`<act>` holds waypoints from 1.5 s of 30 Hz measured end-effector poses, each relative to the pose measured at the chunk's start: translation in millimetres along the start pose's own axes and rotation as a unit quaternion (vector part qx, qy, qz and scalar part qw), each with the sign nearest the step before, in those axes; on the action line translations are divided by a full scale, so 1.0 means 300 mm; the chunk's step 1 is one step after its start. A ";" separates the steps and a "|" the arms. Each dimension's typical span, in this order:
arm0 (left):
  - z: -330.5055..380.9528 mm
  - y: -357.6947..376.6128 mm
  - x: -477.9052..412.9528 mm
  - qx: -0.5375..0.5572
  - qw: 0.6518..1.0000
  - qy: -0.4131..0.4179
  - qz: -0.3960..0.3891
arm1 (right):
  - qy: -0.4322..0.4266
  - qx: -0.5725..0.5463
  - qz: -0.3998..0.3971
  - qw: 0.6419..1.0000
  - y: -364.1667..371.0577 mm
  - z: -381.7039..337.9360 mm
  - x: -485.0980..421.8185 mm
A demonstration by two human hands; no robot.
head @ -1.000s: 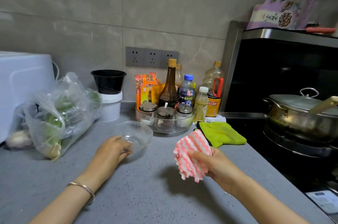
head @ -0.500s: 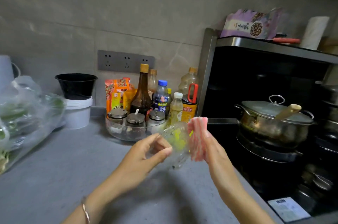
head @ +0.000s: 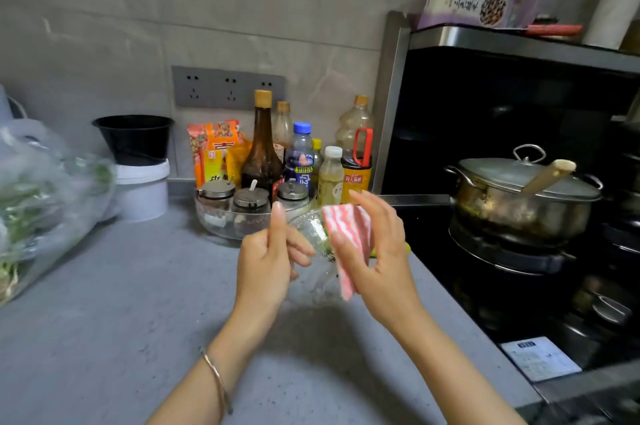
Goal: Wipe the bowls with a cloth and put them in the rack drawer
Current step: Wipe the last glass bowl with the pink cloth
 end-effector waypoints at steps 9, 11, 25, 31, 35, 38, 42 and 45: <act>0.010 -0.083 0.055 -0.067 0.995 0.053 0.055 | -0.119 0.142 -0.003 0.983 0.202 -0.176 0.070; 0.025 -0.102 0.069 -0.055 0.996 0.054 0.054 | -0.072 0.040 -0.011 0.997 0.182 -0.149 0.045; 0.084 -0.169 0.123 -0.034 0.996 0.063 0.051 | 0.042 -0.128 -0.037 0.990 0.183 -0.151 0.033; 0.081 -0.181 0.124 0.041 0.999 0.018 0.002 | 0.166 -0.242 -0.002 0.956 0.093 -0.122 0.049; 0.072 -0.148 0.132 0.052 0.998 0.012 -0.045 | 0.152 -0.220 0.006 0.964 0.041 -0.143 0.033; 0.092 -0.130 0.125 0.002 0.995 0.058 -0.076 | 0.138 -0.178 -0.020 0.974 0.015 -0.169 0.024; 0.153 -0.093 0.130 -0.091 0.982 0.115 -0.115 | 0.057 -0.064 -0.096 0.992 0.032 -0.249 0.015; 0.198 -0.085 0.160 -0.090 0.981 0.151 -0.084 | 0.045 -0.071 -0.085 0.993 0.036 -0.251 0.029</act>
Point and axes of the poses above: each hand's wrist, its own x-axis away from the middle knuckle, its own y-axis out of the palm, z = x × y, the point moved 9 cm from there along -x, towards the middle knuckle, and after that the axes turned 7 degrees about -x, right-handed, at the moved point
